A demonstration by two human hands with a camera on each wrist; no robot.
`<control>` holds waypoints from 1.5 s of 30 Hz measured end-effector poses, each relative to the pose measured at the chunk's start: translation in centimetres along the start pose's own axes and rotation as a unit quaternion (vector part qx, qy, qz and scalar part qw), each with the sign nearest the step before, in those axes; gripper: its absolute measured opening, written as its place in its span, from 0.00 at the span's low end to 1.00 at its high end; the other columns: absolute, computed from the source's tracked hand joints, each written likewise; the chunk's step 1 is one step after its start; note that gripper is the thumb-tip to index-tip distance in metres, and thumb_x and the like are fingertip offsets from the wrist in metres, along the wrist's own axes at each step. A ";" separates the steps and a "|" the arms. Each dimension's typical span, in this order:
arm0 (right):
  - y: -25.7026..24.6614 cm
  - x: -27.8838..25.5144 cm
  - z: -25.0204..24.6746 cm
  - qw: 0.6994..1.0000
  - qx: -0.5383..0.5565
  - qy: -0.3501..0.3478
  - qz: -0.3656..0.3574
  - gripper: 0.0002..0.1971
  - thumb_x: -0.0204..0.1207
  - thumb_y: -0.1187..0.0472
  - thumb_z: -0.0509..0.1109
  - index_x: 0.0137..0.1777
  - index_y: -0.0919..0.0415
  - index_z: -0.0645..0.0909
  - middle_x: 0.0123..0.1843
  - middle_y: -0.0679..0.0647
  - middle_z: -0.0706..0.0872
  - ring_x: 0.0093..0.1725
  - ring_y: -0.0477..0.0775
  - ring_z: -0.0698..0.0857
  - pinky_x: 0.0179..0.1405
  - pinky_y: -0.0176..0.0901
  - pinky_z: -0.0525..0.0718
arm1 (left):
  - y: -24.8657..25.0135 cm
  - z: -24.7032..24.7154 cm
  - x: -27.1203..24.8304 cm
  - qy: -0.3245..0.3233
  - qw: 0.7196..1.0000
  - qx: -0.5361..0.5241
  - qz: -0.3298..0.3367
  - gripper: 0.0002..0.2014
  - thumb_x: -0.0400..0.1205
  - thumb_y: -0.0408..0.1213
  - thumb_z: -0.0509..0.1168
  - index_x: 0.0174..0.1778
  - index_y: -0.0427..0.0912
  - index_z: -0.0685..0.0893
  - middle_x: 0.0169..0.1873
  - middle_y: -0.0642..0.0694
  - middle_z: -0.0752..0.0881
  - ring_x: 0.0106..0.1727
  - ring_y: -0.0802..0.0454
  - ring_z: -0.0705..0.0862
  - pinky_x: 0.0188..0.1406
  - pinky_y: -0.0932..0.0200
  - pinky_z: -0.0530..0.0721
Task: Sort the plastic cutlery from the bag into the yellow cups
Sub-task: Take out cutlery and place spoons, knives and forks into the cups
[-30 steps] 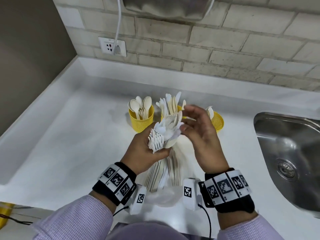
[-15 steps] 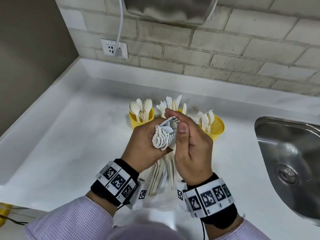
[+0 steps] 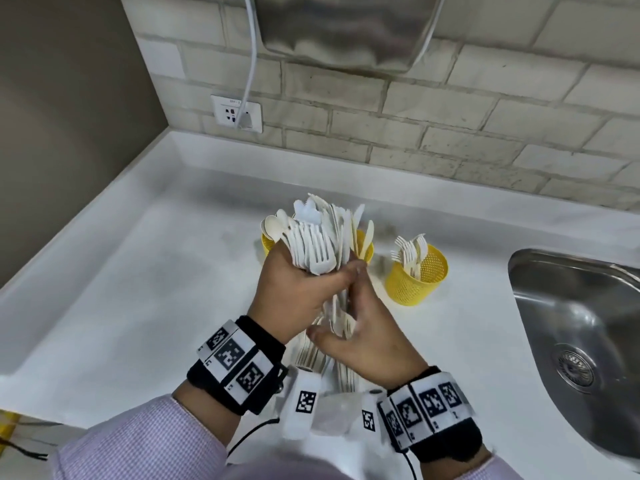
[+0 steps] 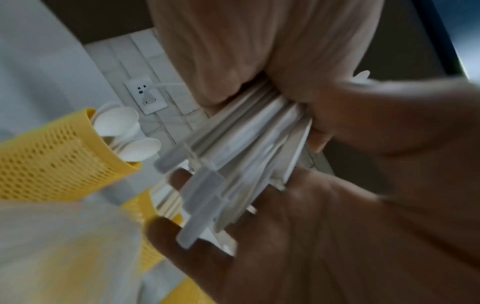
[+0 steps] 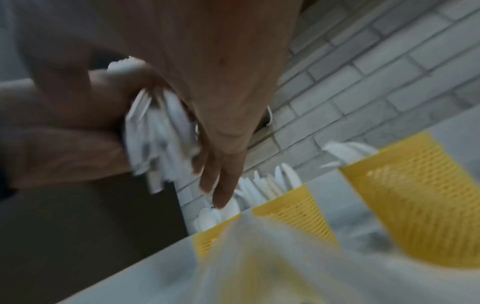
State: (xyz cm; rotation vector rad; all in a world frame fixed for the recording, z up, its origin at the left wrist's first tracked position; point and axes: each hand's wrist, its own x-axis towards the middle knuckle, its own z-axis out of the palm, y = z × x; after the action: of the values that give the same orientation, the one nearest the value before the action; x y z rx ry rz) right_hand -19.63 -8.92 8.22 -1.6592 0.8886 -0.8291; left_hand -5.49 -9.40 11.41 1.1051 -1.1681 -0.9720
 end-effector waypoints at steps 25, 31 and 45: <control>0.5 1.2 -0.3 0.908 0.397 -0.099 0.088 0.32 0.68 0.70 0.74 0.73 0.54 0.76 0.67 0.56 0.88 0.67 0.58 0.85 0.61 0.54 0.85 | 1.0 -0.5 0.3 -0.160 0.986 0.048 -0.003 0.06 0.75 0.32 0.75 0.46 0.42 0.91 0.43 0.45 0.94 0.49 0.49 0.93 0.55 0.51 0.90; -1.3 1.7 0.6 0.787 0.598 0.018 0.149 0.20 0.79 0.55 0.62 0.69 0.54 0.83 0.76 0.59 0.83 0.71 0.58 0.85 0.69 0.57 0.78 | 0.4 1.0 0.3 -0.050 0.998 -0.015 0.018 0.12 0.75 0.28 0.77 0.53 0.33 0.87 0.44 0.43 0.93 0.50 0.45 0.93 0.55 0.47 0.90; -2.3 2.0 1.0 0.748 0.642 0.020 0.166 0.53 0.54 0.57 0.93 0.82 0.58 0.75 0.77 0.59 0.82 0.66 0.59 0.89 0.50 0.51 0.92 | 0.3 1.3 -1.0 -0.067 0.997 0.004 0.048 0.20 0.73 0.33 0.80 0.55 0.63 0.90 0.54 0.57 0.93 0.60 0.58 0.91 0.62 0.59 0.86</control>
State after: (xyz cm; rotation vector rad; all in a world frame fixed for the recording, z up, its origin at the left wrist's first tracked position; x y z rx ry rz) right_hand -17.46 -9.76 10.43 -0.2436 0.3757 -0.8846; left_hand -6.93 -8.57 11.52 0.9930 -1.3216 -0.9800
